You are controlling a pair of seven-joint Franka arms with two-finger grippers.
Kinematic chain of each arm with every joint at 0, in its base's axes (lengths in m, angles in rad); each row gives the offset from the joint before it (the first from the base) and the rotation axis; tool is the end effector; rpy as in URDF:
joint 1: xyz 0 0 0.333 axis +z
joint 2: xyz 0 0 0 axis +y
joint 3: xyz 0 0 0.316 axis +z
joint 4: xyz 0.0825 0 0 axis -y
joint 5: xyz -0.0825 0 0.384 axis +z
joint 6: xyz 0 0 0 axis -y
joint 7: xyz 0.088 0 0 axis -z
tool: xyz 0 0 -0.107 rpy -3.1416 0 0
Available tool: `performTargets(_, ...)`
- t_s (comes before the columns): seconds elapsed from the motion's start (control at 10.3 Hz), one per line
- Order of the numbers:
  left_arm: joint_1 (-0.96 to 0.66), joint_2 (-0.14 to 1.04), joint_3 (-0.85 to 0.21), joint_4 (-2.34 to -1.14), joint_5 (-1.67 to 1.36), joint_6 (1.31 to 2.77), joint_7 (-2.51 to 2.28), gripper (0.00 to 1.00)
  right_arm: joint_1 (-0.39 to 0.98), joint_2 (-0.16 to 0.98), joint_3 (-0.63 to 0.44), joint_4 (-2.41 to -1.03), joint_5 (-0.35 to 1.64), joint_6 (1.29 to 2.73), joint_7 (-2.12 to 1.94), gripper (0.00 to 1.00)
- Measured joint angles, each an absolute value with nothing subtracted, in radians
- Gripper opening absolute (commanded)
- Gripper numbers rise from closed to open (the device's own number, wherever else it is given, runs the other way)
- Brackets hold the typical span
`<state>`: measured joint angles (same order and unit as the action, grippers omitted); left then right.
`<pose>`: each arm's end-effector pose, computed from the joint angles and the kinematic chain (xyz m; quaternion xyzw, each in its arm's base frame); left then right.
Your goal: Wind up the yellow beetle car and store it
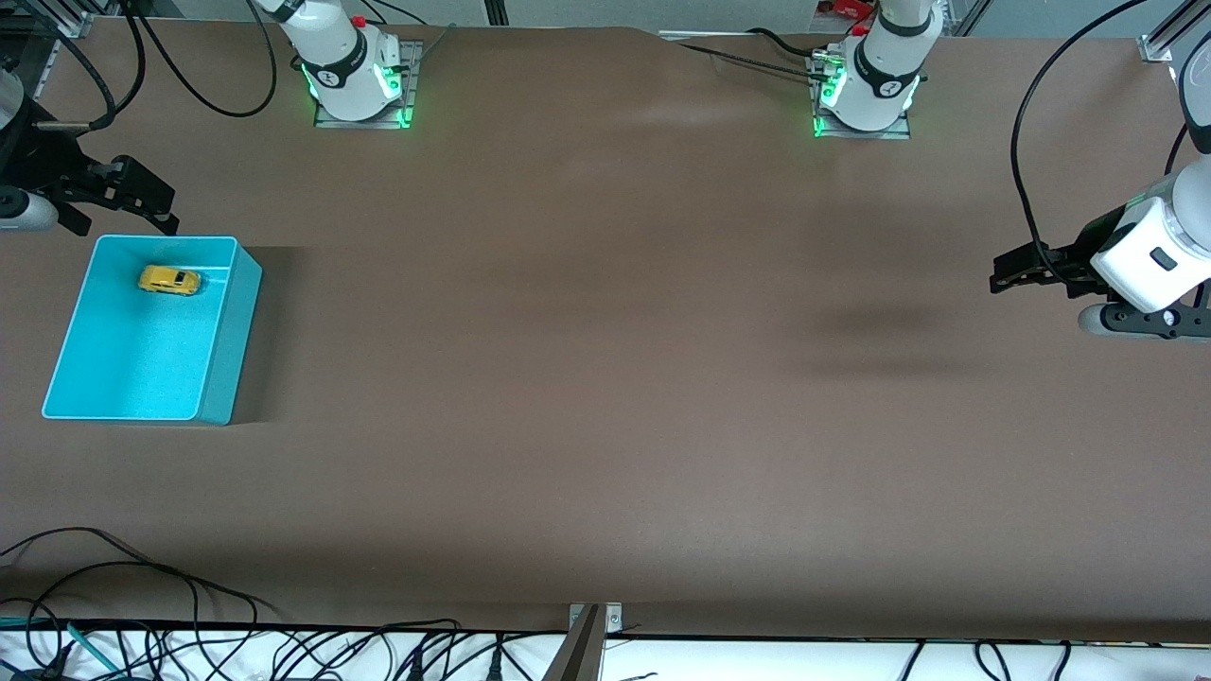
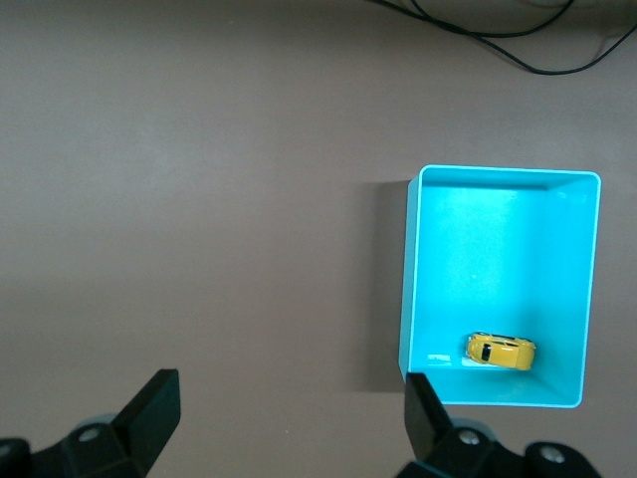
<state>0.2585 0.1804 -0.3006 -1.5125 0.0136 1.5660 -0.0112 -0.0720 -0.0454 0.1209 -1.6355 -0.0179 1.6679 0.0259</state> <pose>0.6012 -0.0095 0.5513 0.9979 -0.0151 -0.0599 0.0183 0.5491 0.0267 0.6275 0.9991 0.0121 0.0391 0.0102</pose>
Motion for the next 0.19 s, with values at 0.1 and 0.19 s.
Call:
performTargets(0.1, 0.258, 0.180, -0.301, -1.513, 0.014, 1.566, -0.011, 1.00, -0.072, -0.045, 0.120, -1.636, -0.018, 1.667, 0.026, 1.00)
performTargets(0.19, 0.259, 0.180, -0.301, -1.513, 0.014, 1.566, -0.011, 1.00, -0.072, -0.045, 0.114, -1.635, -0.018, 1.665, 0.026, 1.00)
